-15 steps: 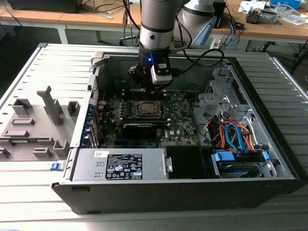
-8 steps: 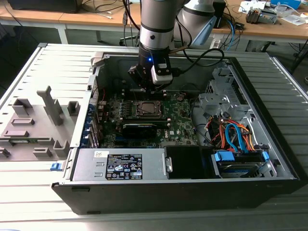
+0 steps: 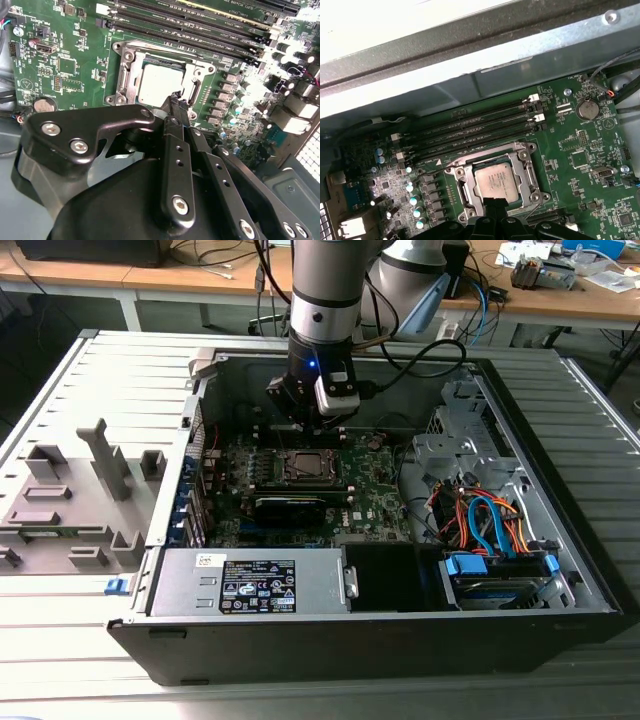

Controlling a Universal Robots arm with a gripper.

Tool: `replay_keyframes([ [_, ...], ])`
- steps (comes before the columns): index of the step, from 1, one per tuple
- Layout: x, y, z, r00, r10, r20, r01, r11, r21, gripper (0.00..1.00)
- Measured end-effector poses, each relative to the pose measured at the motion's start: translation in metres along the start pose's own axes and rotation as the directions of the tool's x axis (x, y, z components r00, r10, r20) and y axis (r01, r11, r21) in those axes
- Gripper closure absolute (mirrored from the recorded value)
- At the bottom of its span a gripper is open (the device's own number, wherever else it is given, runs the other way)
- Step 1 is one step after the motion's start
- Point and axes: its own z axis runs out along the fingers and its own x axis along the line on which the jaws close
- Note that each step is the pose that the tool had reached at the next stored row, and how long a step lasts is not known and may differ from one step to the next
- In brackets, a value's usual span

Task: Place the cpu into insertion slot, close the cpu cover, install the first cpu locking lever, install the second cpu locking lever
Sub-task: 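Install the first cpu locking lever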

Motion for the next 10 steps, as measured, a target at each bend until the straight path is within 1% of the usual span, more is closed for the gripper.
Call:
replay_keyframes([
  [10, 0.0000, 0.0000, 0.0000, 0.9998, -0.022, 0.0006, 0.022, 0.9998, 0.0008, 0.89],
])
